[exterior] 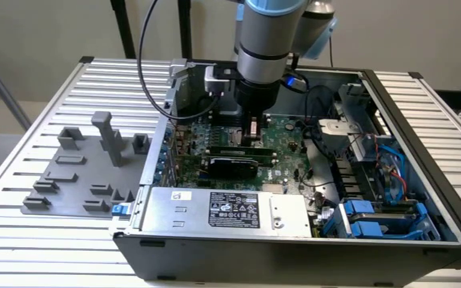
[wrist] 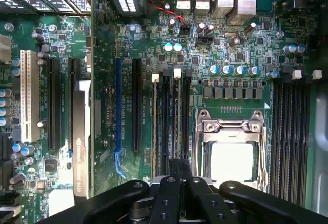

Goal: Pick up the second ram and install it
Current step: 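Press down the second ram until it locks into place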

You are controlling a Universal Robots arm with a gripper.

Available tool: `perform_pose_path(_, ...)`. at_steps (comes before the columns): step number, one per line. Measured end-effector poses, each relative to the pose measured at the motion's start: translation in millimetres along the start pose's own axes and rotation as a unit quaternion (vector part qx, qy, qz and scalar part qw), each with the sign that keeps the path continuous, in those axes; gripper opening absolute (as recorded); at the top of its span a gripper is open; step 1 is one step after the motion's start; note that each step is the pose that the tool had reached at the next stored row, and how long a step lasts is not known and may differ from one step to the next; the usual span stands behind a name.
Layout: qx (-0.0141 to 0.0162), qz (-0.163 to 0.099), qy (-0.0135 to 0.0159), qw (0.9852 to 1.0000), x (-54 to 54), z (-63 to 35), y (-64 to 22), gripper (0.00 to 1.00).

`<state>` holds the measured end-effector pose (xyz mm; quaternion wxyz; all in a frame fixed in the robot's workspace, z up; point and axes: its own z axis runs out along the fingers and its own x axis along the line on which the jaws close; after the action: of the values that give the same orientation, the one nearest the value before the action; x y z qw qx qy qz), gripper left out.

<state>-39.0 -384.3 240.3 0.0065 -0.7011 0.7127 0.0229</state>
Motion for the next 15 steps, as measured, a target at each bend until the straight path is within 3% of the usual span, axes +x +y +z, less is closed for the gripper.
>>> perform_pose_path(6, 0.0003, 0.0, -0.0015, 1.0, -2.5, 7.0, 2.0, 0.0)
perform_pose_path(15, 0.003, 0.0, -0.0004, 1.0, -2.0, 16.2, 2.8, 0.0)
